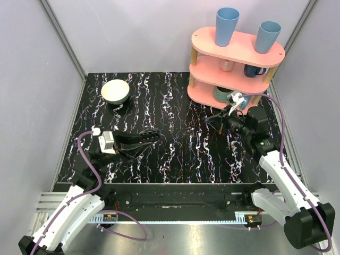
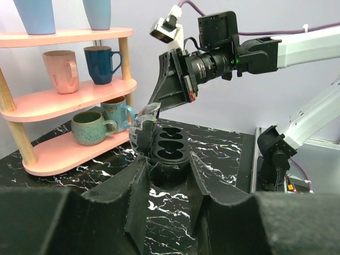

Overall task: Insert the wireless bluetooth earbuds into the charging case
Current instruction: Insert the right earbud into the right side groove of the charging case.

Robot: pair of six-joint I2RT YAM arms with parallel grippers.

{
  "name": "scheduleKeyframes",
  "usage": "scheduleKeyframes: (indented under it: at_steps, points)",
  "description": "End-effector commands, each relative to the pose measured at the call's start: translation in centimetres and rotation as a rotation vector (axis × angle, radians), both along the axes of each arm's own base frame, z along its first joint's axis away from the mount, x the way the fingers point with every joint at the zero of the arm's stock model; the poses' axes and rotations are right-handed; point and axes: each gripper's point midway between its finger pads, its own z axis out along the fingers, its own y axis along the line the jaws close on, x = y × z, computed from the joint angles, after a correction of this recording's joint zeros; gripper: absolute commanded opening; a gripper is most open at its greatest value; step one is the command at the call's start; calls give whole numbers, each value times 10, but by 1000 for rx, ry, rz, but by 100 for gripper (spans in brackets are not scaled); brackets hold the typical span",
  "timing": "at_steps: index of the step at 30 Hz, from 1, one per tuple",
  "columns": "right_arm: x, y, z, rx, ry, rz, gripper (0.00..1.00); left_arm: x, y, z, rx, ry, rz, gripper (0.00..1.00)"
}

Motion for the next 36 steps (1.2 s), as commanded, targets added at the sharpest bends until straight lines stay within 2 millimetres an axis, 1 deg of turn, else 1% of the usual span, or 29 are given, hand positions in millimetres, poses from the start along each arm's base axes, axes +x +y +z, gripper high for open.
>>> scheduleKeyframes:
  at_steps: [1, 2, 3, 4, 5, 6, 8, 12, 13, 16, 17, 19, 20, 22, 23, 25, 26, 29, 31, 32, 36]
  points:
    - [-9, 11, 43, -25, -172, 119, 0, -11, 5, 24, -17, -80, -4, 0]
    - [-10, 12, 42, -30, -152, 121, 0, -12, 5, 24, -15, -83, -2, 0]
    - [-12, 15, 49, -37, -175, 154, 0, -11, 5, 22, -10, -79, 1, 0]
    - [-15, 17, 48, -44, -172, 182, 0, -12, 5, 21, -12, -78, 2, 0]
    - [-18, 21, 51, -47, -189, 212, 0, -12, 6, 20, -14, -77, 2, 0]
    - [-26, 26, 55, -58, -231, 269, 0, -13, 6, 22, -26, -78, -2, 0]
    - [-37, 33, 61, -67, -295, 334, 0, -13, 5, 20, -32, -73, -7, 0]
    - [-66, 48, 65, -119, -456, 501, 0, -12, 4, 18, -31, -64, -12, 0]
    - [-76, 54, 64, -124, -469, 549, 0, -12, 4, 18, -31, -63, -14, 0]
    - [-91, 62, 70, -126, -542, 640, 0, -12, 3, 17, -26, -56, -21, 0]
    - [-96, 66, 76, -121, -565, 665, 0, -12, 3, 17, -27, -58, -21, 0]
    - [-98, 70, 79, -126, -591, 689, 0, -12, 3, 17, -28, -58, -23, 0]
    - [-100, 73, 85, -130, -625, 702, 0, -12, 2, 17, -27, -56, -25, 0]
    - [-101, 77, 87, -132, -637, 724, 0, -11, 1, 15, -23, -50, -28, 0]
    - [-103, 78, 94, -133, -666, 731, 0, -12, 1, 15, -22, -50, -33, 0]
    - [-108, 82, 98, -125, -686, 766, 0, -12, 0, 14, -19, -45, -39, 0]
    - [-110, 82, 106, -123, -715, 775, 0, -12, -1, 13, -14, -43, -49, 0]
    - [-117, 88, 117, -106, -760, 811, 0, -14, -5, 12, -2, -36, -76, 0]
    - [-123, 94, 119, -95, -776, 850, 0, -14, -6, 11, 3, -28, -88, 0]
    - [-126, 96, 124, -90, -796, 860, 0, -15, -7, 11, 5, -28, -98, 0]
    - [-133, 110, 126, -79, -812, 910, 0, -14, -9, 10, 8, -20, -108, 0]
